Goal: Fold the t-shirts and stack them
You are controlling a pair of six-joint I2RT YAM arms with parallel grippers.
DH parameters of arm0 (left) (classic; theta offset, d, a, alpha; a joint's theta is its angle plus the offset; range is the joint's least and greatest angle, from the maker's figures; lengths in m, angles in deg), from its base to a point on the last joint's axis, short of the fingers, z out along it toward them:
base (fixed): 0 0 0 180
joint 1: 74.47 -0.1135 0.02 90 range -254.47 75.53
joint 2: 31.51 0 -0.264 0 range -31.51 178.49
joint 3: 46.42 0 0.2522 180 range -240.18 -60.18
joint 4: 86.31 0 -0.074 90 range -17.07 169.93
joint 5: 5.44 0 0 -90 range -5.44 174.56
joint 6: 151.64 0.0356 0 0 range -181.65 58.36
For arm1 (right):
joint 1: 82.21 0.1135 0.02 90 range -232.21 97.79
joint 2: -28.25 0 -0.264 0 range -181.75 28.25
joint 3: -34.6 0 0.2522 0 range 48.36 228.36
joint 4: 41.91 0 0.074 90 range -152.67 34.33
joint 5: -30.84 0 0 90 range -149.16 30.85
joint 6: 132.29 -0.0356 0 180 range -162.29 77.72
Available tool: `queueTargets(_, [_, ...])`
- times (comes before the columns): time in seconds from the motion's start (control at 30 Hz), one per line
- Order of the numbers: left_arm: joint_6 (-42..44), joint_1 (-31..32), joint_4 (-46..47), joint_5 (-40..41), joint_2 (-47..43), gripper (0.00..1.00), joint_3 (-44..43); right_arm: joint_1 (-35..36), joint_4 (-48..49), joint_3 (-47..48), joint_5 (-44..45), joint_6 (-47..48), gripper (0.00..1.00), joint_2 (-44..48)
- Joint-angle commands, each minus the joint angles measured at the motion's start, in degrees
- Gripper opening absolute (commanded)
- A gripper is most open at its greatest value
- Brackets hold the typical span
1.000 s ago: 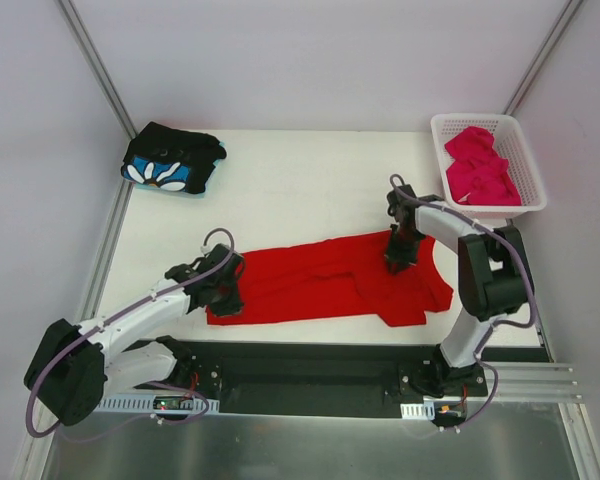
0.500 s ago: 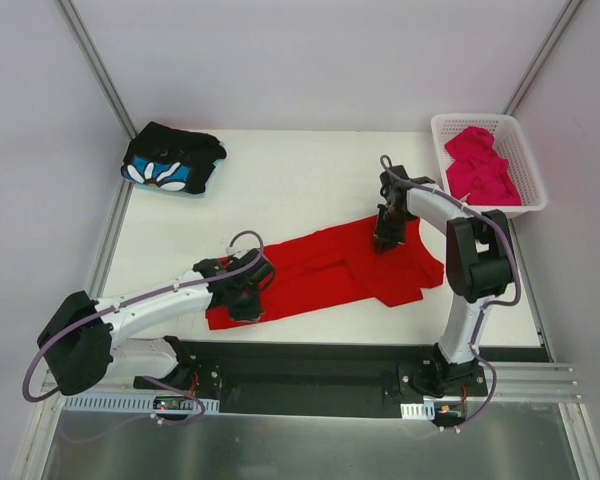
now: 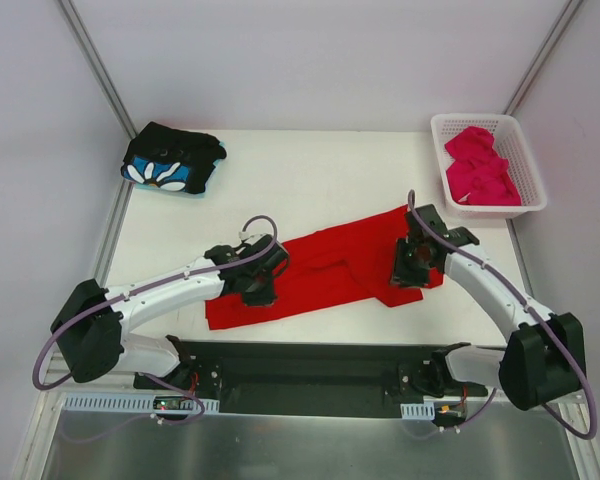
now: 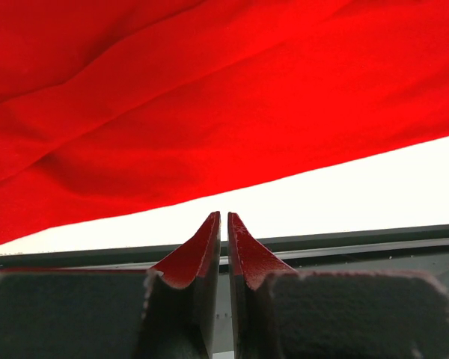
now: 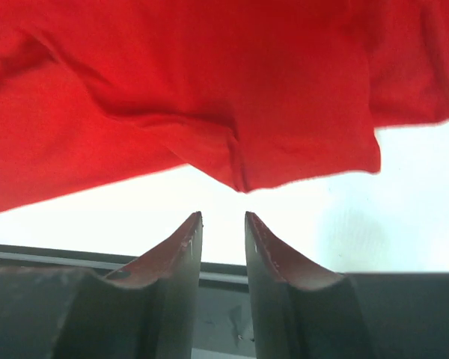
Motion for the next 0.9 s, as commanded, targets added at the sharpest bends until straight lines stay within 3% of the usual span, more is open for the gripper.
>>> queueTargets(0.0, [0.3,0.63,-1.83,2.22,-1.52,0.08,0.56,0.21,-0.4,-5.7,1.11,0.3,0.38,3.4])
queueTargets(0.1, [-0.05,0.63,-1.83,2.66,-2.93,0.08,1.96,0.21,1.27,-7.99,1.81,0.82,0.5,5.25])
queueTargets(0.2, [-0.58,0.63,-1.83,3.28,-4.42,0.09,3.2,0.2,2.76,-8.43,2.43,1.35,0.55,5.61])
queueTargets(0.87, [-1.46,0.63,-2.8,3.28,-4.51,0.09,4.17,0.12,13.14,-7.47,-3.37,3.29,0.53,-6.7])
